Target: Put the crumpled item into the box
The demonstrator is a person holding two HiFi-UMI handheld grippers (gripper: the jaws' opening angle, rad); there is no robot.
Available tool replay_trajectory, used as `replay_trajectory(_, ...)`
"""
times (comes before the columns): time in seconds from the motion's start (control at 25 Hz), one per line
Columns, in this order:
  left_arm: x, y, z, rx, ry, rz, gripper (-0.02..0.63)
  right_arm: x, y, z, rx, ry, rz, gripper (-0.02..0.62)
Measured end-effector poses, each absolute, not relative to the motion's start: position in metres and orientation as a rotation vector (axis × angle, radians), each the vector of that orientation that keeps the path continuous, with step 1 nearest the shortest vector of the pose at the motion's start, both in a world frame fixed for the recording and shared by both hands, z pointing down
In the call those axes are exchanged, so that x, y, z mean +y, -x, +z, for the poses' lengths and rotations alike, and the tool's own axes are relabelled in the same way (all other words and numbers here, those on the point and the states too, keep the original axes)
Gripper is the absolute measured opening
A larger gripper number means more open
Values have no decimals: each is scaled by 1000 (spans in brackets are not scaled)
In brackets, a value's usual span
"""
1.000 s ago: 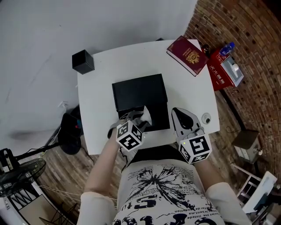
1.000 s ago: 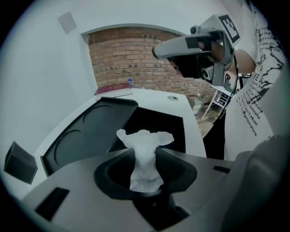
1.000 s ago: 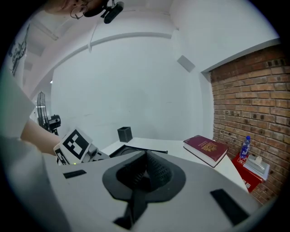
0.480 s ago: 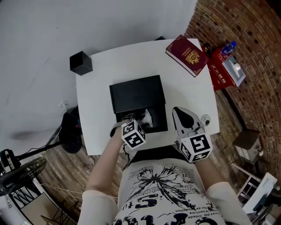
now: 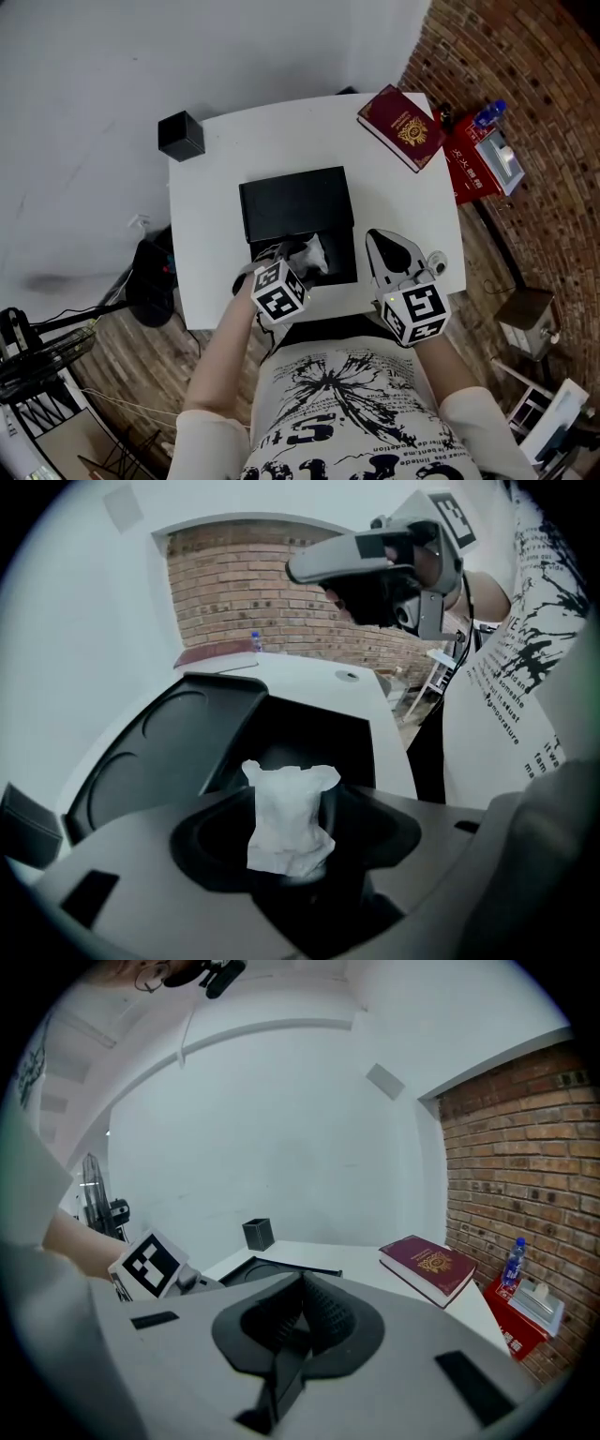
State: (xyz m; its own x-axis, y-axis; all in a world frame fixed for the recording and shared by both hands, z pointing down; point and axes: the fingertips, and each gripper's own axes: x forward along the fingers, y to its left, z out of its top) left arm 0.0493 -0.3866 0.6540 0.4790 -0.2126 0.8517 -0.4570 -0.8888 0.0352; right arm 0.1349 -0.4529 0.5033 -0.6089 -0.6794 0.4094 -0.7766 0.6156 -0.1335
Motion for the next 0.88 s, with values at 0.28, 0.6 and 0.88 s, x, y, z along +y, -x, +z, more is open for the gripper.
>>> replay_trajectory(0.28, -403, -36, 587, -871, -2540, 1217, 259, -447, -129, 485, -2552, -1156, 421, 14)
replay_trajectory(0.6, -406, -12, 497, -1225, -2593, 871, 118, -430, -111, 449, -2635, -1083, 313, 14)
replay_trajectory(0.88, -393, 24, 429, -1518, -2594, 645, 19, -418, -102, 415, -2715, -1059, 202, 15)
